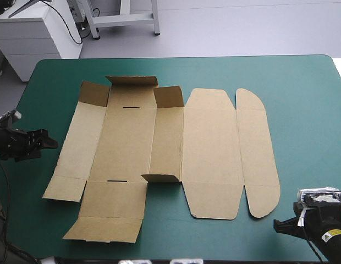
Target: Fold the box
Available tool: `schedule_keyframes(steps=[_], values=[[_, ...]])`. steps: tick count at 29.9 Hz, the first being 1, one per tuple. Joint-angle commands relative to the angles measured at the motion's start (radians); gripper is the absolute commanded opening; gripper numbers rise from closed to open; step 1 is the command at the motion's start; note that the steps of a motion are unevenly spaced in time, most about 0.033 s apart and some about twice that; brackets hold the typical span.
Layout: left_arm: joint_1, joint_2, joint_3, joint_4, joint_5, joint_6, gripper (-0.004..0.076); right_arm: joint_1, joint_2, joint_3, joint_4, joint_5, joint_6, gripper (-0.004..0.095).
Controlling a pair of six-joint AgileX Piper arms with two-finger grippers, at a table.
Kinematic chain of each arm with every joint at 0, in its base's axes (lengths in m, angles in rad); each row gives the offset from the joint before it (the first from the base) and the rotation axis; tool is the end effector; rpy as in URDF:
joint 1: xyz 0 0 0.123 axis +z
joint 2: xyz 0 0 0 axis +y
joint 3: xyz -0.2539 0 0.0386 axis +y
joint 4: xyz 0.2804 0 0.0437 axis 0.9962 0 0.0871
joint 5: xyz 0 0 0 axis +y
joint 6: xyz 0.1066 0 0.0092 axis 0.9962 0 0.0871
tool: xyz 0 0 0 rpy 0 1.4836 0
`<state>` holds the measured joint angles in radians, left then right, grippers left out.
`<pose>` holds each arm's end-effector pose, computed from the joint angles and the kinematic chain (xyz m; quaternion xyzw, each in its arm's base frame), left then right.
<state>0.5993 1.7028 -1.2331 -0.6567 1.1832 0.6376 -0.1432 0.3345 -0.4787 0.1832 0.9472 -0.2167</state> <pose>0.3228 0.1472 0.1938 -0.1030 0.9487 -0.2421 0.1752 0.1254 -0.0021 0.2575 -0.0155 0.9062 0.0144 0.4222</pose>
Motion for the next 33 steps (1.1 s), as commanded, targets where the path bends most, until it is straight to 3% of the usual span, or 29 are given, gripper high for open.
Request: schedule_keyframes(steps=[1, 6, 24, 33], values=[[-0.001, 0.007, -0.03, -0.096, 0.05, 0.029, 0.0507, 0.003, 0.008, -0.021, 0.006, -0.056, -0.002, -0.0019], [-0.002, 0.079, -0.03, -0.112, 0.11, 0.053, 0.0489, 0.003, 0.008, -0.021, 0.006, -0.056, 0.002, -0.002], [-0.218, 0.115, -0.028, -0.078, 0.11, 0.003, 0.0486, 0.003, 0.008, -0.021, 0.012, -0.059, 0.016, -0.002], [-0.262, 0.115, -0.01, -0.117, 0.11, -0.037, 0.0412, 0.003, 0.008, -0.021, 0.012, -0.058, 0.016, -0.002]])
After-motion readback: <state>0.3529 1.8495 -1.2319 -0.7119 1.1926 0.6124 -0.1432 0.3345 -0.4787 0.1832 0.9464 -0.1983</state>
